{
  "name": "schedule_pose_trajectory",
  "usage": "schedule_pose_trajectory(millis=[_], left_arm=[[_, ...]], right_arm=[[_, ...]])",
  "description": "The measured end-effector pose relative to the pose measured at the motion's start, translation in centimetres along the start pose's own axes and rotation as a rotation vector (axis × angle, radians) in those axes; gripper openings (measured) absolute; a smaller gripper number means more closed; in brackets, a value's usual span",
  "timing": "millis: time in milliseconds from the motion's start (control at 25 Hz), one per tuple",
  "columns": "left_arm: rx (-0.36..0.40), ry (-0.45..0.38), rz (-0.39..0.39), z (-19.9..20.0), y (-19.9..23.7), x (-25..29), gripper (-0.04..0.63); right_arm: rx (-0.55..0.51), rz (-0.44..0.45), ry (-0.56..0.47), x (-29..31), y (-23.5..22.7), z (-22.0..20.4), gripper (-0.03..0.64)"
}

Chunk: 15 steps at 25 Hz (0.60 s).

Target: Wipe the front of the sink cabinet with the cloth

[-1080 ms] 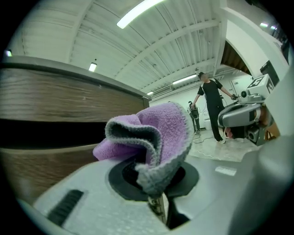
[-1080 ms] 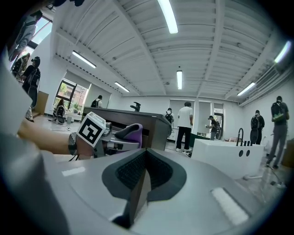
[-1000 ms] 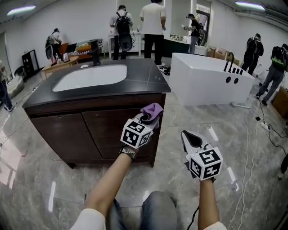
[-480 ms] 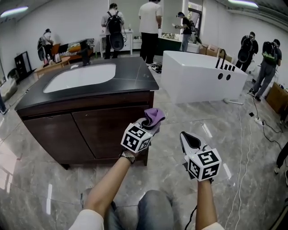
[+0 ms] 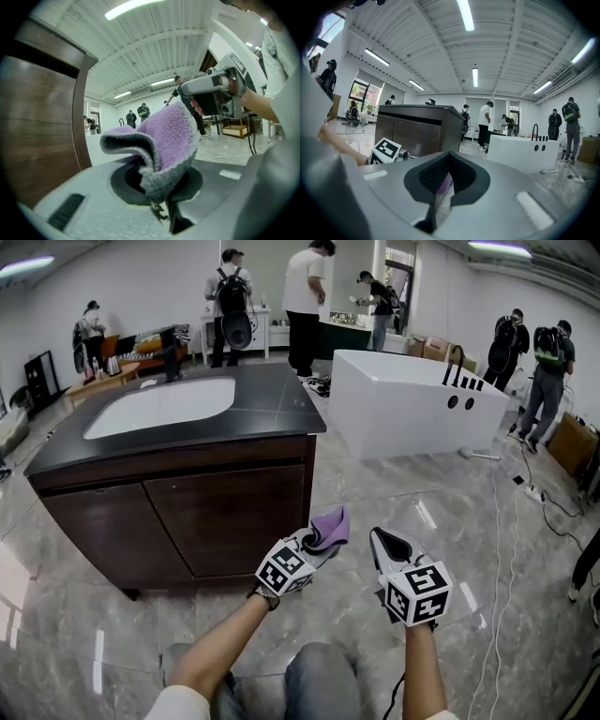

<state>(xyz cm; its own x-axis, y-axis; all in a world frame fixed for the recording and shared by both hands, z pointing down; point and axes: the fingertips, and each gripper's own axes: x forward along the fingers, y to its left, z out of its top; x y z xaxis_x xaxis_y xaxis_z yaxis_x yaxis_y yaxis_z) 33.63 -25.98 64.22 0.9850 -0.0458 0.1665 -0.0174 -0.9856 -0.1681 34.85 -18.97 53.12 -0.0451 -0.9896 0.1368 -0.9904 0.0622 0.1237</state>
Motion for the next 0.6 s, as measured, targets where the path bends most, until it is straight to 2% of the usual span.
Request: schedule_pose_trajectory(millis=[200,400,600], left_arm=[[-0.028,0.039,0.065,-2.7,2.2,-0.3,0.052],[0.045,0.143,0.133,-5.3,4.3,-1.8,0.052],[0.041,0.165,0.173,-6.6,5.8,-3.1,0.052]], right_arm=[[0.003,-0.007,0.018,0.5,0.0,-0.9,0.006],[0.004,0.003,0.028,1.3,0.8,-1.3,0.007],[0.0,0.026,0.026,2.2,1.9,-1.1,0.006]])
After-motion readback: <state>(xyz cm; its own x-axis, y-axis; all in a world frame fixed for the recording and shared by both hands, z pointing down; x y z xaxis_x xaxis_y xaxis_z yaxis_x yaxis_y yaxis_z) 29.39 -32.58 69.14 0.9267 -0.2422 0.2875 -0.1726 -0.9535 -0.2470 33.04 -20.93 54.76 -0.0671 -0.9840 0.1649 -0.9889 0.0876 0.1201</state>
